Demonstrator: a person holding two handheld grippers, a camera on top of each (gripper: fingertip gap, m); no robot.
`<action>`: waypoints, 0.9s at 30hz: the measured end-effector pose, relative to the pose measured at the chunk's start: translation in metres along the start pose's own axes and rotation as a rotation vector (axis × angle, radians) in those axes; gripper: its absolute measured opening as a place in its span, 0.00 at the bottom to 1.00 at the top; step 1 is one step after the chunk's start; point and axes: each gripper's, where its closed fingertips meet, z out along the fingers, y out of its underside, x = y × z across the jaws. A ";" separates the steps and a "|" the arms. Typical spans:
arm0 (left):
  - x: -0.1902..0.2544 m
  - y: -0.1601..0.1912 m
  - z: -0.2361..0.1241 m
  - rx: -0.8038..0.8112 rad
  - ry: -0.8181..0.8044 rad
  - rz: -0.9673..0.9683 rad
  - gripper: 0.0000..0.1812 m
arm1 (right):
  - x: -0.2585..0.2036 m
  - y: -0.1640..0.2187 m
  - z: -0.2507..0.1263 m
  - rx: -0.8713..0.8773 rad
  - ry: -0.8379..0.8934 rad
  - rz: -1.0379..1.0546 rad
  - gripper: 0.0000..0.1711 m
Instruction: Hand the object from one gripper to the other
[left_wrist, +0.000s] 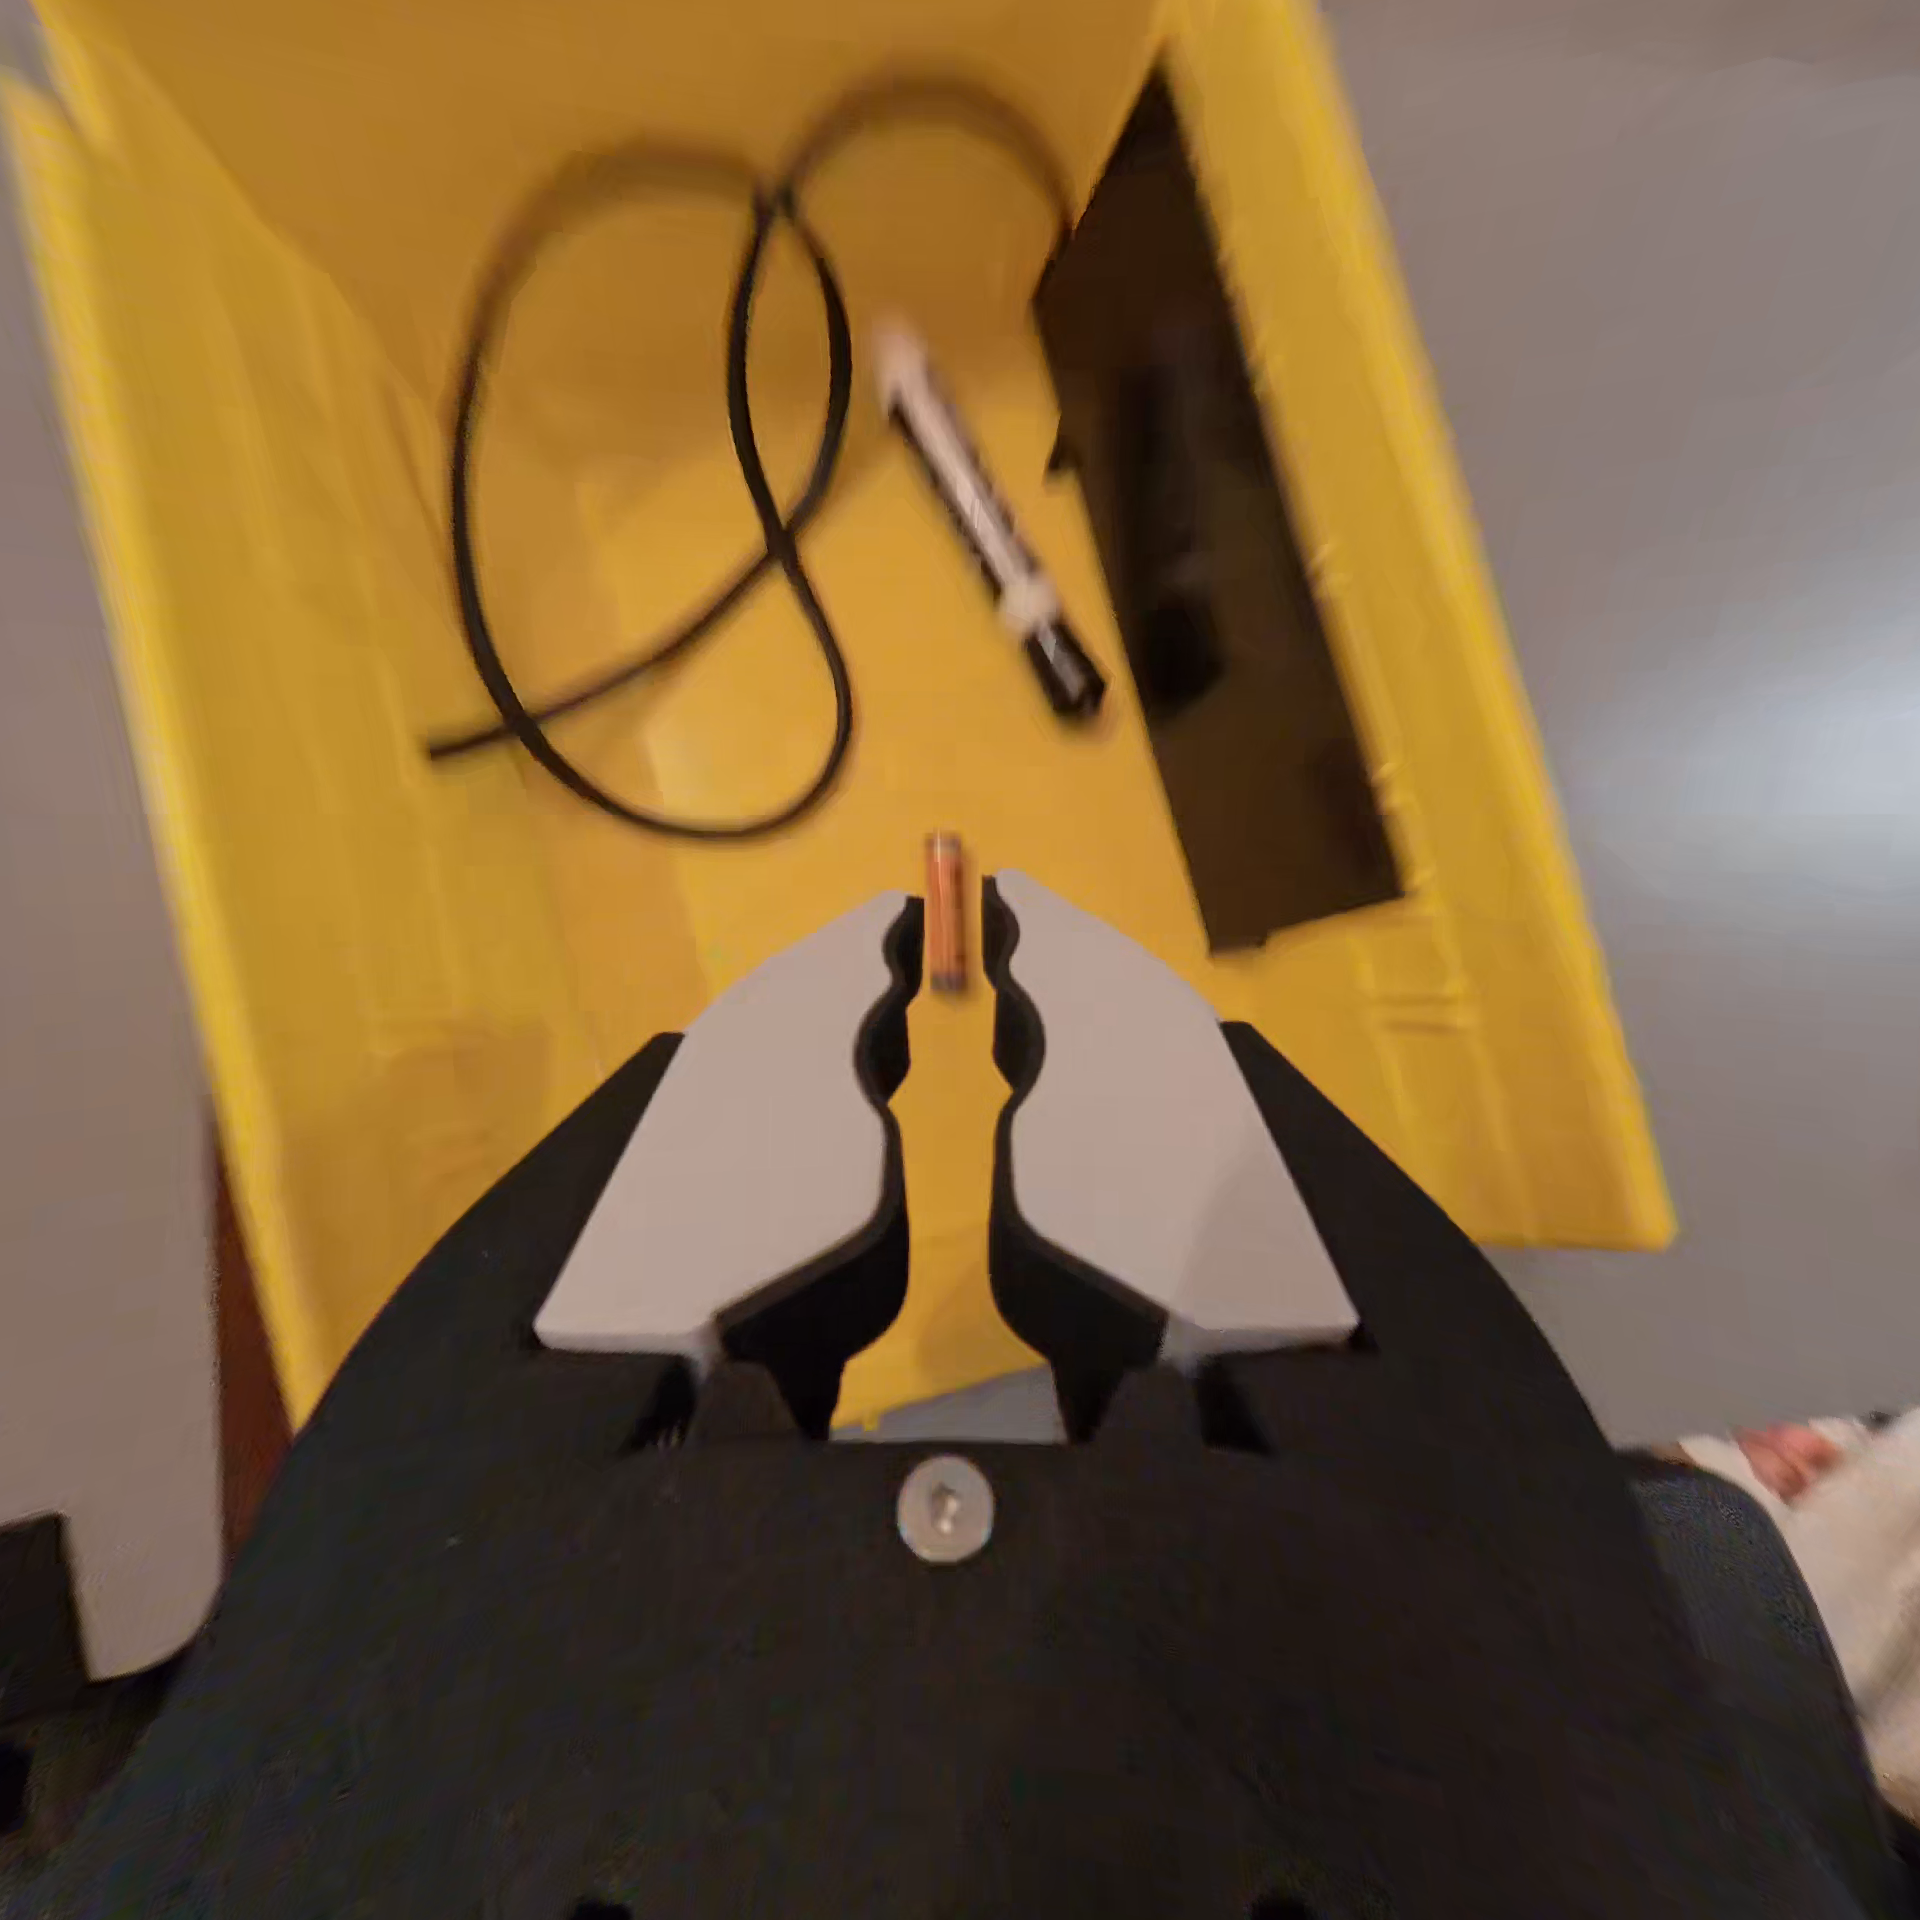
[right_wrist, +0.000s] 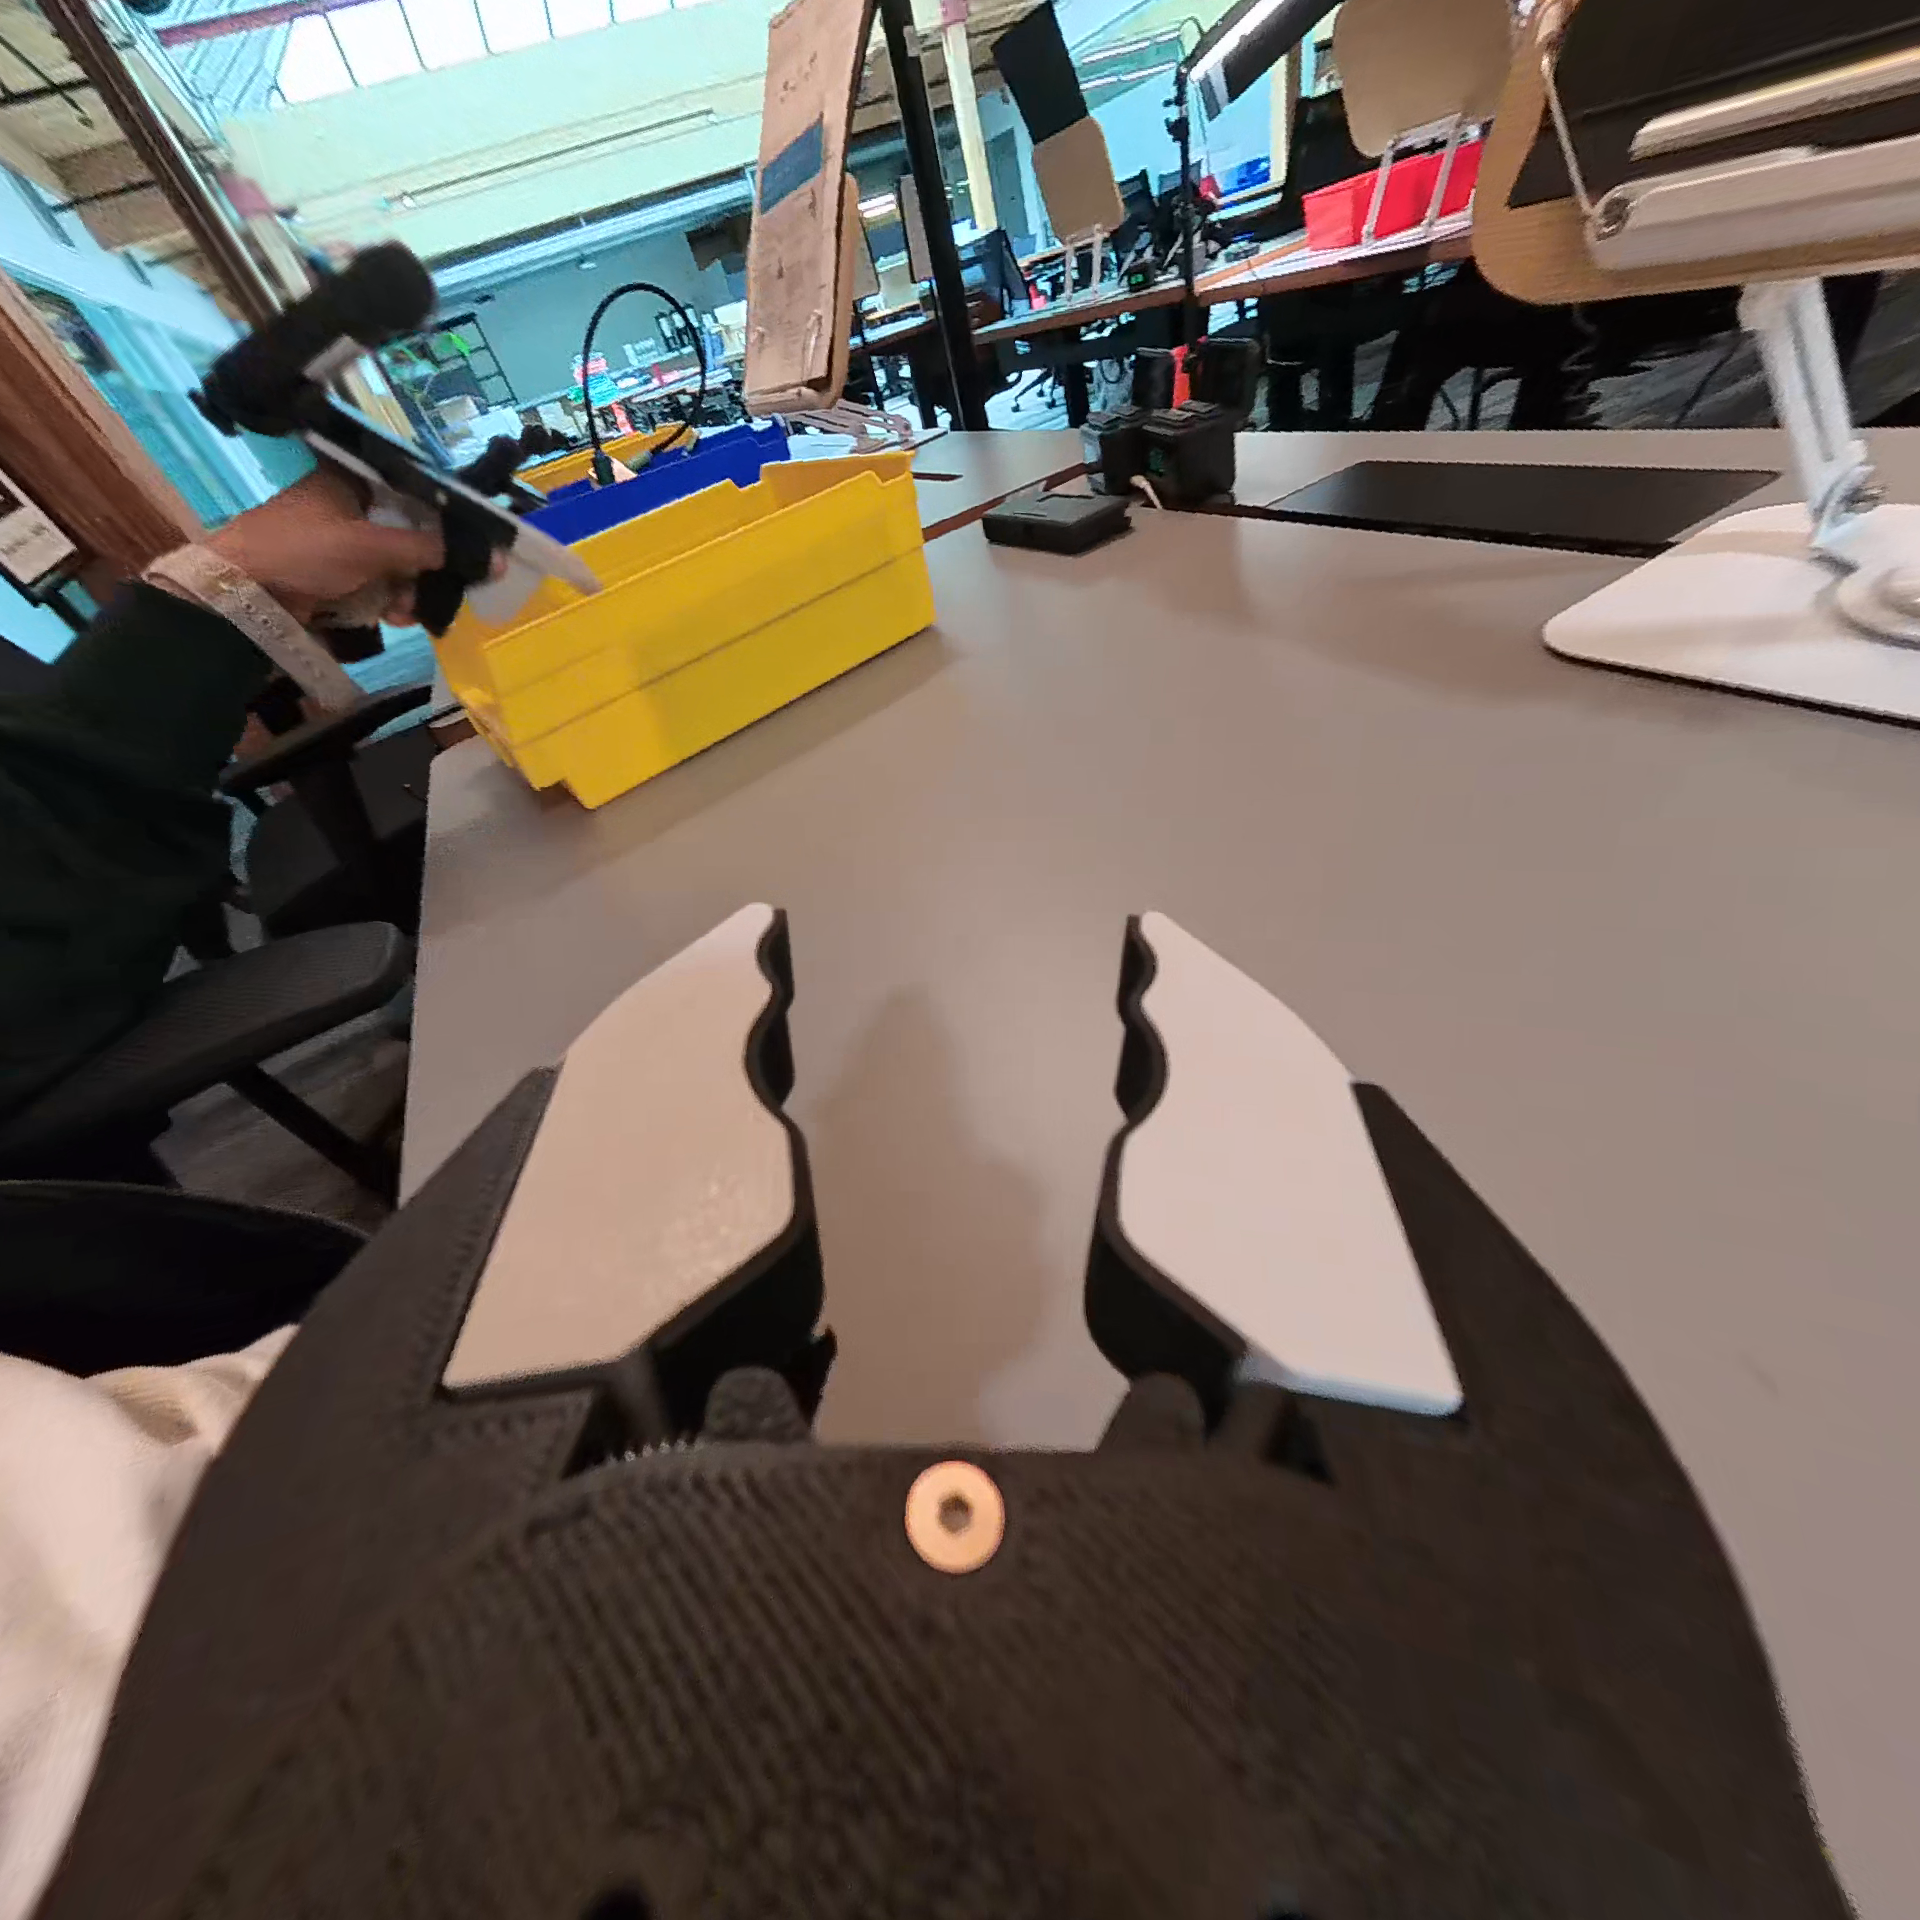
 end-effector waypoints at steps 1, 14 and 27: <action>-0.002 0.013 0.011 -0.075 0.022 -0.021 0.07 | 0.001 -0.001 -0.001 0.004 0.009 -0.005 0.36; -0.008 0.055 0.059 -0.370 0.007 0.032 0.18 | 0.013 0.003 -0.013 -0.009 0.075 0.013 0.33; 0.012 -0.002 0.036 -0.092 0.037 0.064 0.06 | 0.006 0.008 -0.008 -0.045 0.043 -0.014 0.32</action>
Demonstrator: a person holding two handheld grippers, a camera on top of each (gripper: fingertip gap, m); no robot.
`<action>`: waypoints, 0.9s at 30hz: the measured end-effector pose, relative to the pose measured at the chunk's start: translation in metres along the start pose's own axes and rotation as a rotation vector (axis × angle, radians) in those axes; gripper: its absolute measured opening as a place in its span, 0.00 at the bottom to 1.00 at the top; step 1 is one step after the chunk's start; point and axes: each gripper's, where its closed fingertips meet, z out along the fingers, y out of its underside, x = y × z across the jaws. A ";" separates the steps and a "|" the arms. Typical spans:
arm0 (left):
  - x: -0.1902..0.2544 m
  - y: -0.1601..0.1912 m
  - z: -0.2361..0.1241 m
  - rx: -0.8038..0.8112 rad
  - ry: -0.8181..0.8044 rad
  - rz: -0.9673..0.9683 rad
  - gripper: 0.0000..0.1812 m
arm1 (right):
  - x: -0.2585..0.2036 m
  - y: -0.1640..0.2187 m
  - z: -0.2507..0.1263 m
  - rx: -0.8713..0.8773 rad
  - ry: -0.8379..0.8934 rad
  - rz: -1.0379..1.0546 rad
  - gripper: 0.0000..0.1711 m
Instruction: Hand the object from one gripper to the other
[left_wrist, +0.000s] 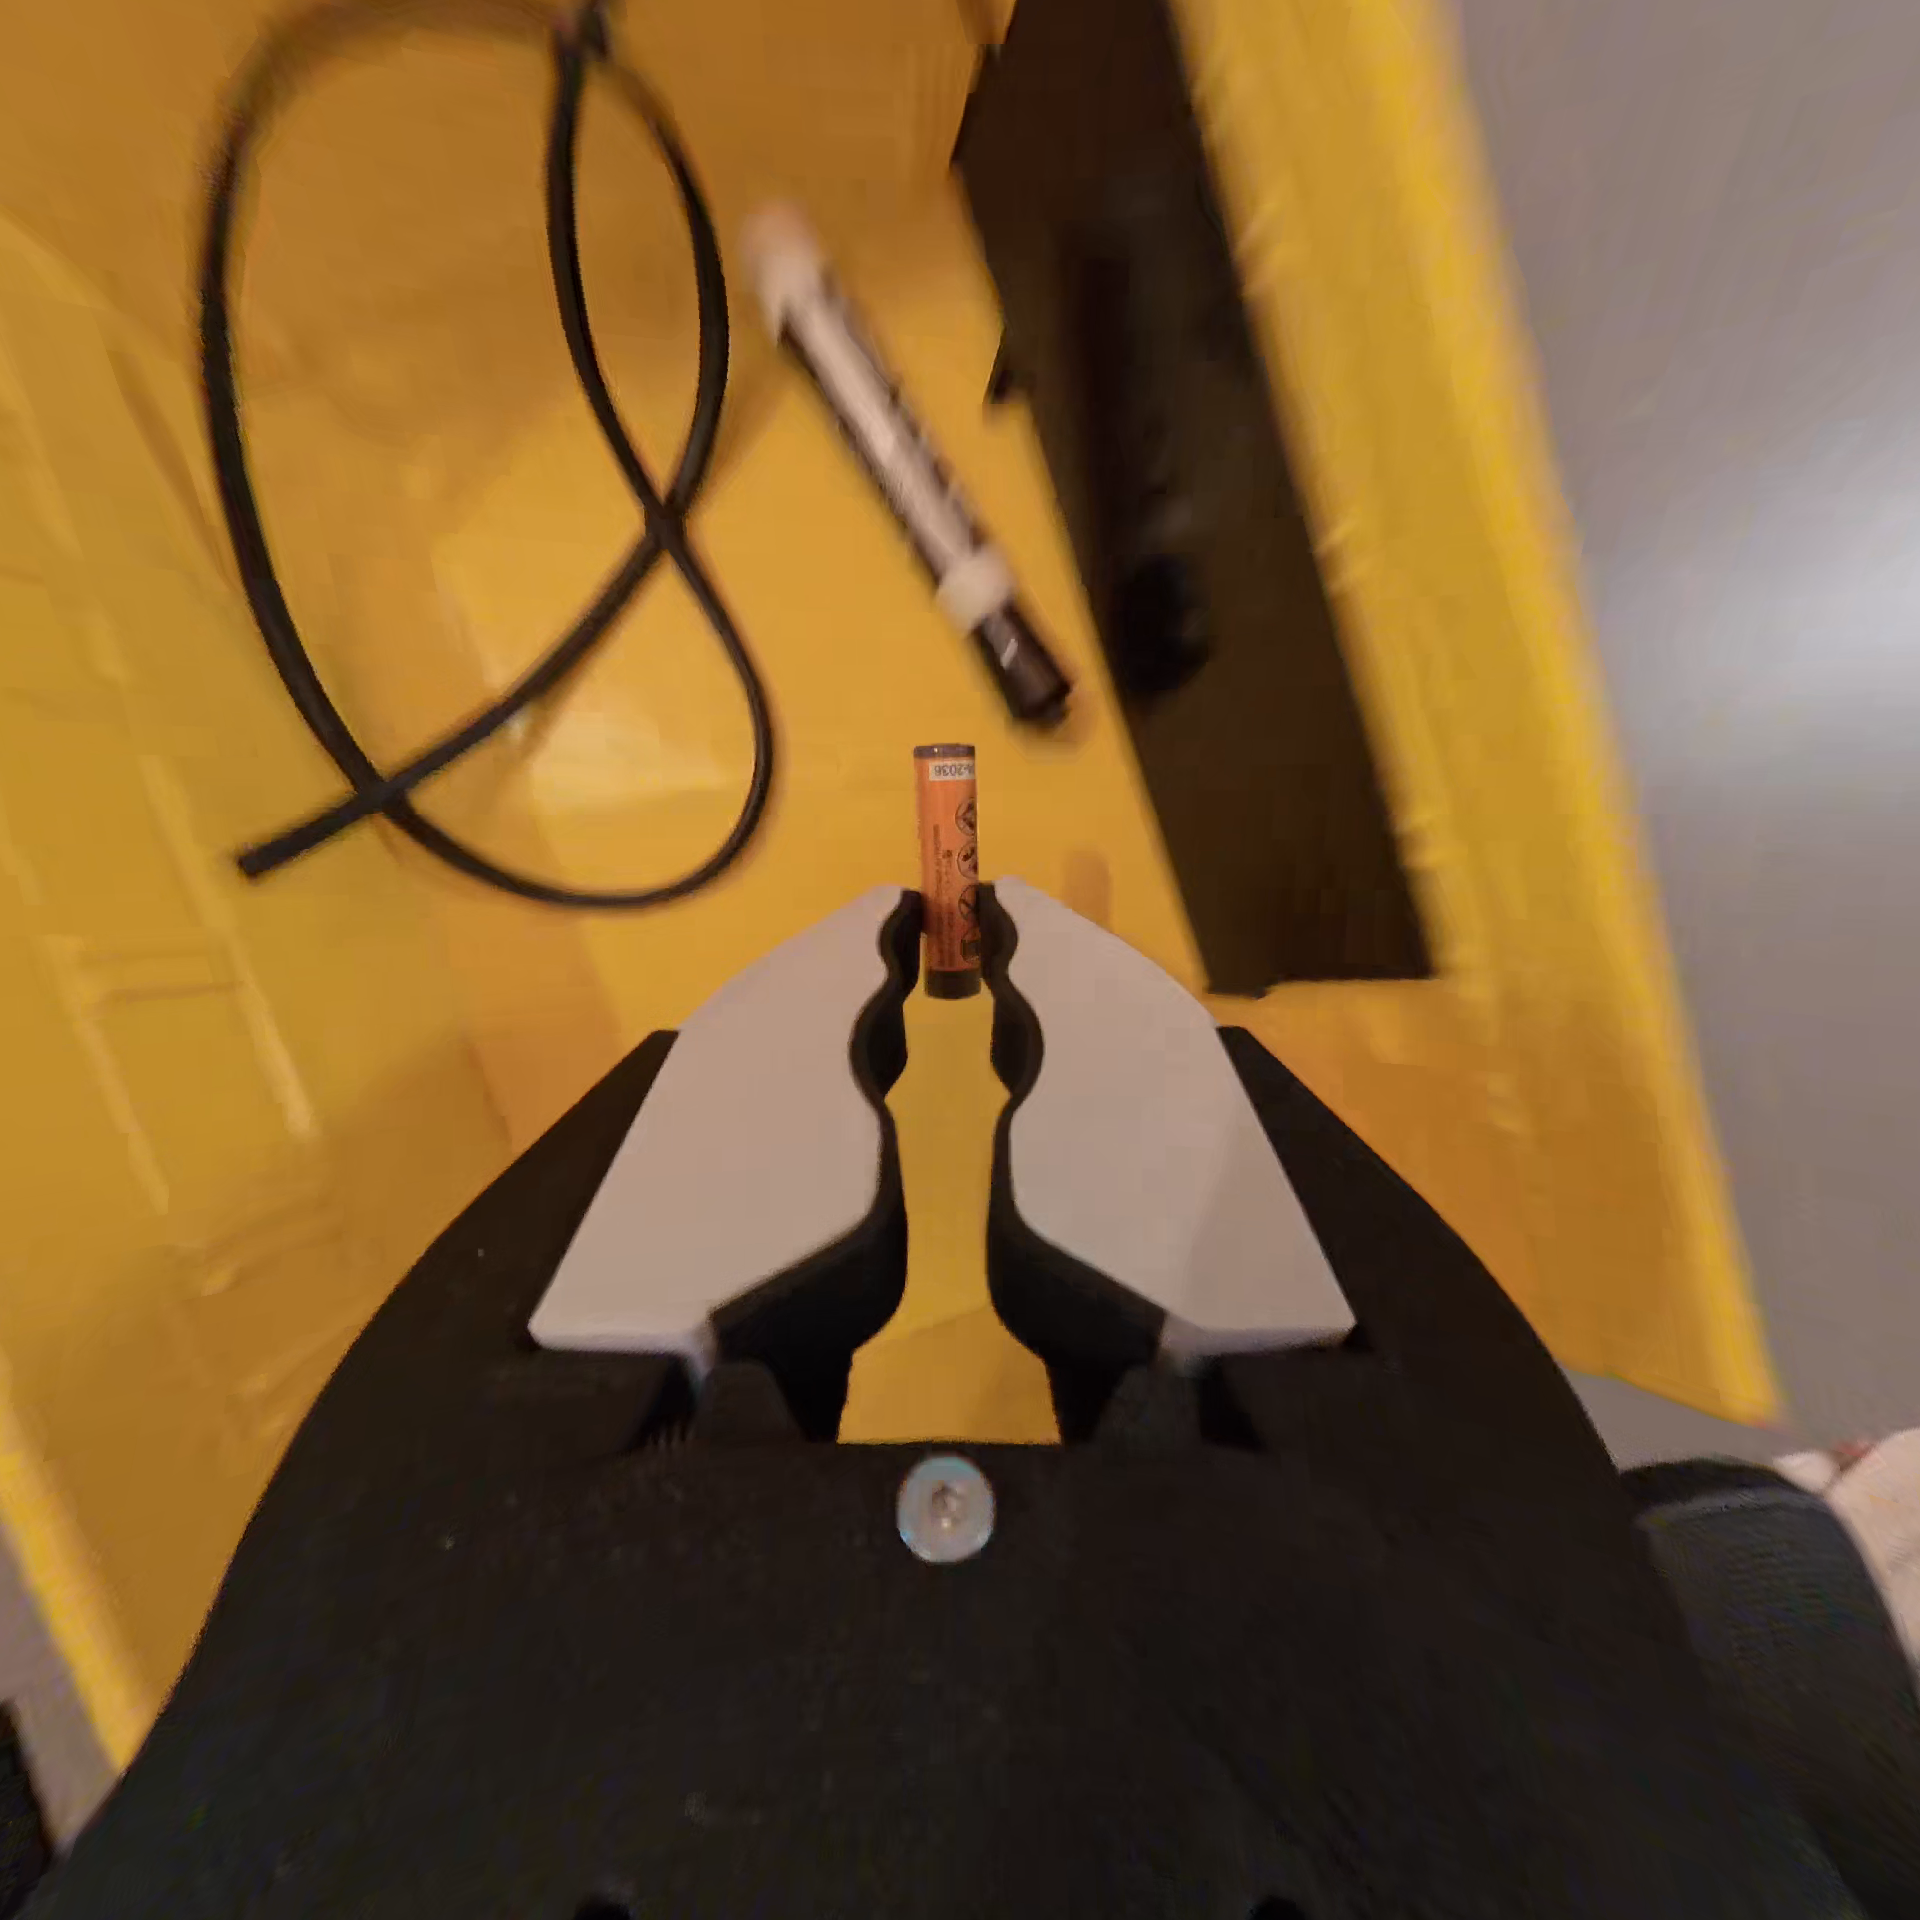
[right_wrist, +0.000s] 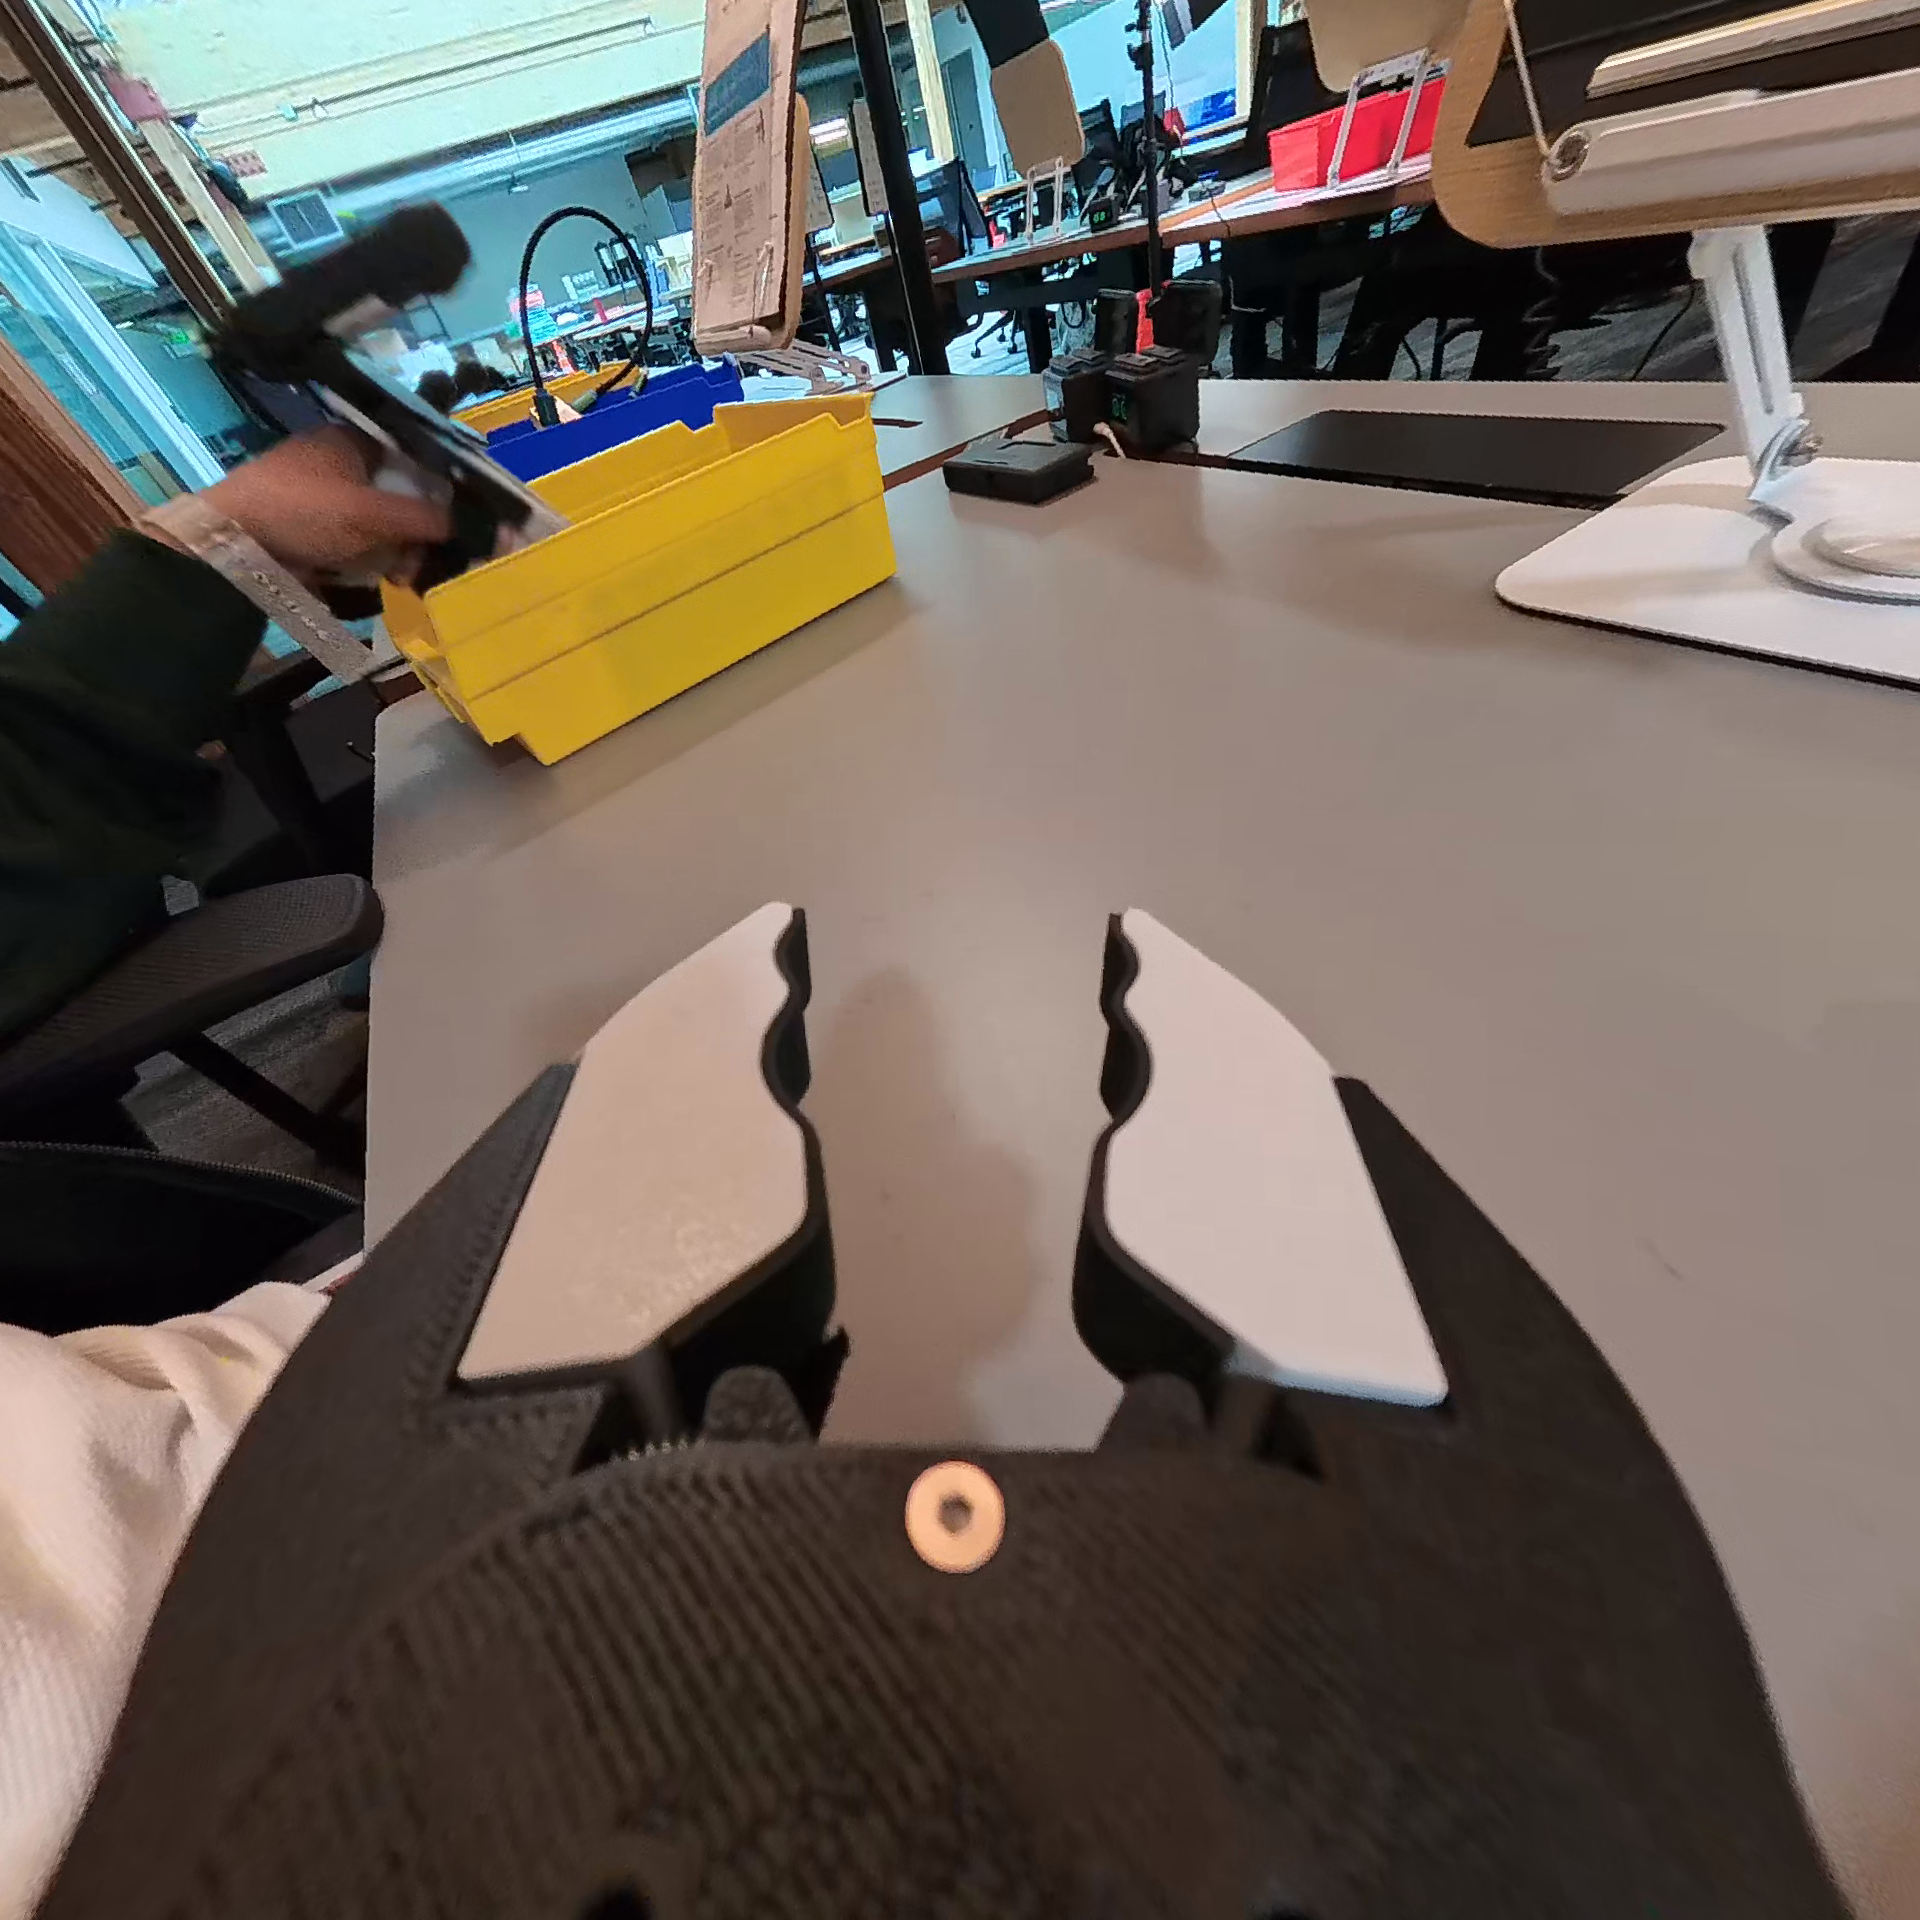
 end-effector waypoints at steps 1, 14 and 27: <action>0.009 -0.016 -0.013 0.092 0.031 -0.001 0.06 | 0.000 0.000 0.000 -0.001 0.001 0.000 0.32; 0.384 -0.070 -0.129 0.894 1.156 0.194 0.06 | -0.076 -0.038 -0.017 0.204 -0.117 -0.062 0.34; 0.446 -0.014 -0.057 0.806 1.333 0.217 0.05 | -0.090 -0.046 -0.031 0.279 -0.363 -0.037 0.23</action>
